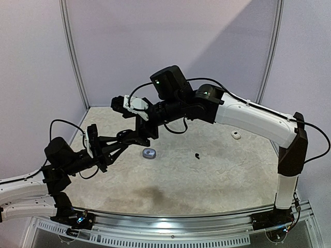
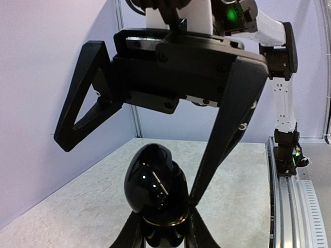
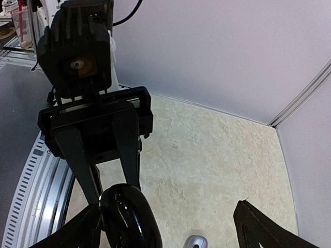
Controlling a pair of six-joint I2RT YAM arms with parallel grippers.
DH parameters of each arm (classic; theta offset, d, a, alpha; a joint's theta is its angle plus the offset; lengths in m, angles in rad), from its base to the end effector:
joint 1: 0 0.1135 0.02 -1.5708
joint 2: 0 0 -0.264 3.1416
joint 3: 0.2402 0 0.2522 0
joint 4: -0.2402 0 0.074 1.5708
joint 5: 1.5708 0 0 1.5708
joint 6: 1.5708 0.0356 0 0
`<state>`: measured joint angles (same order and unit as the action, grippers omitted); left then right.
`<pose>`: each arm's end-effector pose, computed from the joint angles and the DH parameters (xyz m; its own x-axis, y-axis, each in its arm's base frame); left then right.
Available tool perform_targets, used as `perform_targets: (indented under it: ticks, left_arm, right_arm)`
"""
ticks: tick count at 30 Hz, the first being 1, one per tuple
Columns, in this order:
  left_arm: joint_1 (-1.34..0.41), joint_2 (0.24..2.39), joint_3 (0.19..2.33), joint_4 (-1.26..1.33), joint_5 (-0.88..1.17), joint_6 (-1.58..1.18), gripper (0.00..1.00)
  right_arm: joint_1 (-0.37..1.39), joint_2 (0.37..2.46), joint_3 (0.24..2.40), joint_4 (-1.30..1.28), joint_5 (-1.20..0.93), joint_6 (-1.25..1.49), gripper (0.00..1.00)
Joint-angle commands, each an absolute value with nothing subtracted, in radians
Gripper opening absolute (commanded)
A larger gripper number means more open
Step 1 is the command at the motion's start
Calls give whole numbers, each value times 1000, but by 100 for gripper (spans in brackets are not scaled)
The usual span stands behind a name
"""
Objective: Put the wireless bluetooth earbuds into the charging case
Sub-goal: Open the charging case at the center of the board.
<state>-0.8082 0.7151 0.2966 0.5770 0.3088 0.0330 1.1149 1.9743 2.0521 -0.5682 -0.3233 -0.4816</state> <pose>0.1134 -0.1343 0.2589 0.1386 -0.0995 -0.9853 0.8921 0.4447 0.0805 0.1916 0.4164 0.3844 0.2677 -0.4516 -0.8511 -0.9599 -0.0489 -0.2760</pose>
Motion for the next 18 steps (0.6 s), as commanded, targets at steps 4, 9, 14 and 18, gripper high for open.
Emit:
perform_targets:
  ticks: [4,9,14,18]
  left_arm:
    - [-810,722,309,529,379,93,0]
    - [-811,720,307,501,400,151,0]
    - [-811,715,299,497,418,256,0]
    - [-810,703,298,510,405,246,0]
  right_arm:
    - [1113,2010,2115,-566,-283,-435,88]
    - [1112,2024,2147,-592,-280,-419,86]
    - [1110,2047,2174,-622,-287,-408,83]
    - [1109,2052,2177,-661,-293,-412,82]
